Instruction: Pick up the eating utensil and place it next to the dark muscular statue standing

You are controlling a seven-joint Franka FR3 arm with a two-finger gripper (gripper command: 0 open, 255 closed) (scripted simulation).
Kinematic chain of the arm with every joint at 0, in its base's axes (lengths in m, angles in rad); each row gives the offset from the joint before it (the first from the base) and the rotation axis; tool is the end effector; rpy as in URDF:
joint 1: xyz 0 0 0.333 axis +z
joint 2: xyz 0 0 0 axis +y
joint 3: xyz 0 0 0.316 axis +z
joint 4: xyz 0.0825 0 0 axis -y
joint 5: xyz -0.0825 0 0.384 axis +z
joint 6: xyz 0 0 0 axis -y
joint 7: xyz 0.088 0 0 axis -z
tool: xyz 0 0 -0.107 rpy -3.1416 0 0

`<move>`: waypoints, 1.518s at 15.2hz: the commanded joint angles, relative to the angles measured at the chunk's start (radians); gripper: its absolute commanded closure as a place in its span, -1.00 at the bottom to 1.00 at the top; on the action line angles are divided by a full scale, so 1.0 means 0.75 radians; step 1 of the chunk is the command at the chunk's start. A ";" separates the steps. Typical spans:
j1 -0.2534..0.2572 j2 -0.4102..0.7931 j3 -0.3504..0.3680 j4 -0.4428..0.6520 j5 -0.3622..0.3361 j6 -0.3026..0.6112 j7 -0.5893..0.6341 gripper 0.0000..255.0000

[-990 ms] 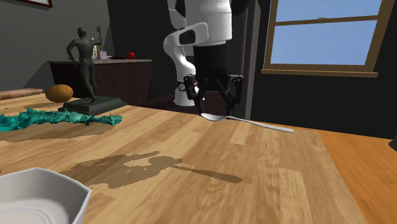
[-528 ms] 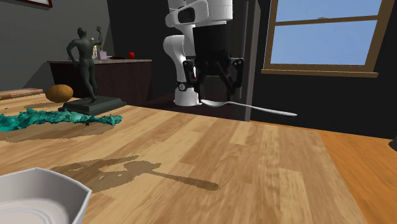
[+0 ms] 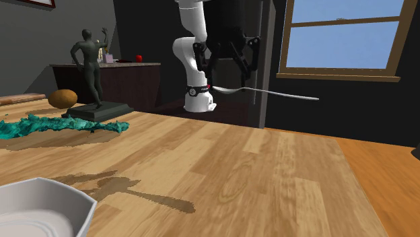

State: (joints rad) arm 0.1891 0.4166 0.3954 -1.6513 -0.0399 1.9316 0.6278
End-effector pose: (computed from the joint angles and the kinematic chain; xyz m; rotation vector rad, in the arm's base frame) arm 0.5596 0.3343 0.3779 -3.0909 0.0767 0.2396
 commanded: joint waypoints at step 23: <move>0.006 -0.074 0.019 0.328 0.027 -0.397 0.014 1.00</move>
State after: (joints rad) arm 0.1916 0.3617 0.4085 -1.4167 -0.0198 1.6464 0.6359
